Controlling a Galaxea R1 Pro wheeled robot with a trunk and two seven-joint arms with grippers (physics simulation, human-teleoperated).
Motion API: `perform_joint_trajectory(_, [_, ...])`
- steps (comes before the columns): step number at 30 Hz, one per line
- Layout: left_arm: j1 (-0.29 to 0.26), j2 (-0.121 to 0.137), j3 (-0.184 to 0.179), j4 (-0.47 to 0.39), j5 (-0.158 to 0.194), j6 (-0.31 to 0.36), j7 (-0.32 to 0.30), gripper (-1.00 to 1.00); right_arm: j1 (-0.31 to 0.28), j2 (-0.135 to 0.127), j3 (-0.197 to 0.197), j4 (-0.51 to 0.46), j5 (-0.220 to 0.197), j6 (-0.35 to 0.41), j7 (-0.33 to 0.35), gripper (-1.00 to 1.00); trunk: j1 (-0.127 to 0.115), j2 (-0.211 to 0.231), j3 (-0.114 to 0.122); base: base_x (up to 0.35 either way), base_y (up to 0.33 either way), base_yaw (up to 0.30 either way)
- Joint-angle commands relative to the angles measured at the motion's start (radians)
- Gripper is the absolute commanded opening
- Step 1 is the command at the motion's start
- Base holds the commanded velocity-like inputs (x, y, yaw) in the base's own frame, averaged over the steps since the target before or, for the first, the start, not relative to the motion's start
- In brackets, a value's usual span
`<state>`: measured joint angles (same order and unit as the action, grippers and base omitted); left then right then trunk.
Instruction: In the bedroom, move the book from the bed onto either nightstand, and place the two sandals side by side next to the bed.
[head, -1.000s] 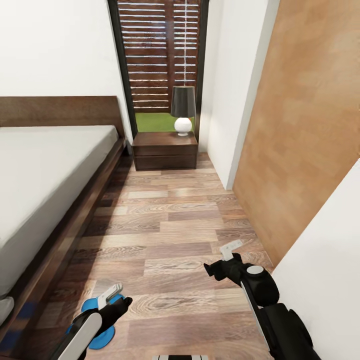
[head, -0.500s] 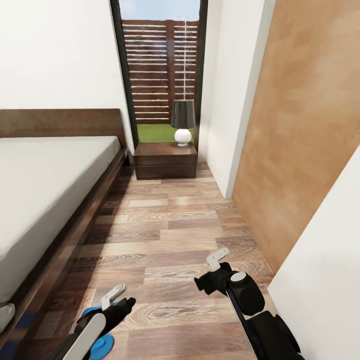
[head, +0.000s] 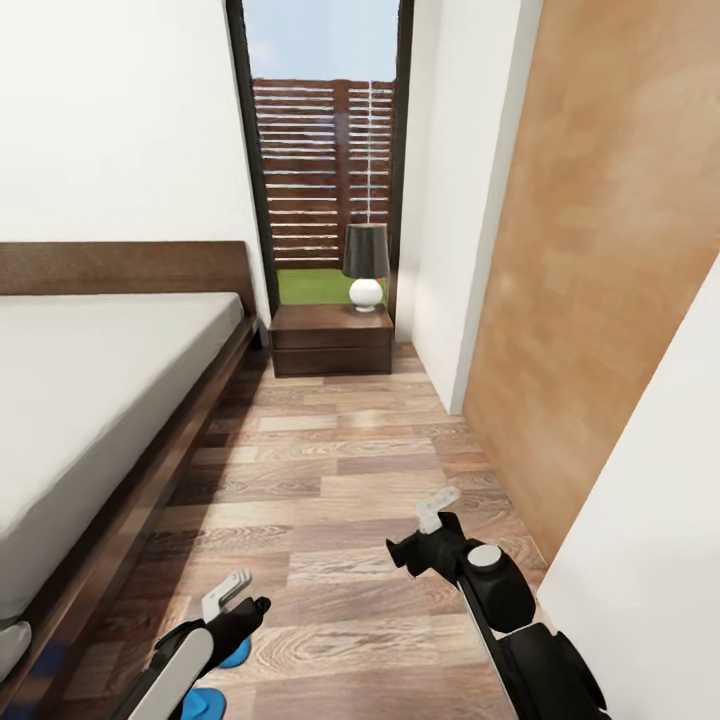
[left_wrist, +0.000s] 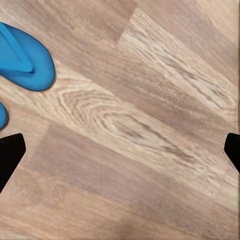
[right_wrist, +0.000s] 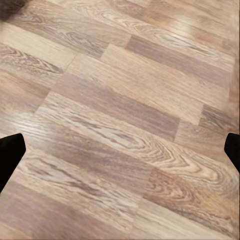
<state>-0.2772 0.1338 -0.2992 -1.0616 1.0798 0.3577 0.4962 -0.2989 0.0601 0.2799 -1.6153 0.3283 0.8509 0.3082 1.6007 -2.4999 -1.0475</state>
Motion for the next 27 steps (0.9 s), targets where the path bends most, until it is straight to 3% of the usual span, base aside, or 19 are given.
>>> perform_joint_trajectory(1, [-0.001,0.001,-0.003,-0.001,0.007,-0.004,0.008,1.0,-0.001,0.001,-0.005,-0.001,0.01,-0.03,0.007,1.0,-0.001,0.0,0.003,0.0,0.0,0.0])
perform_joint_trajectory(4, [-0.001,0.001,-0.003,-0.001,0.007,-0.012,0.009,1.0,0.001,0.0,-0.031,-0.001,0.008,-0.146,0.006,1.0,-0.012,0.02,0.012,0.0,0.0,0.0])
perform_joint_trajectory(7, [0.0,0.001,-0.003,0.0,0.007,-0.015,0.009,1.0,0.002,0.0,-0.048,-0.001,0.005,-0.195,0.007,1.0,-0.023,0.041,0.022,0.0,0.0,0.0])
perform_joint_trajectory(27, [-0.001,0.001,0.003,0.0,0.008,-0.019,0.01,1.0,-0.001,0.009,-0.072,-0.001,0.001,-0.121,0.006,1.0,-0.1,0.181,0.085,0.0,0.0,0.0])
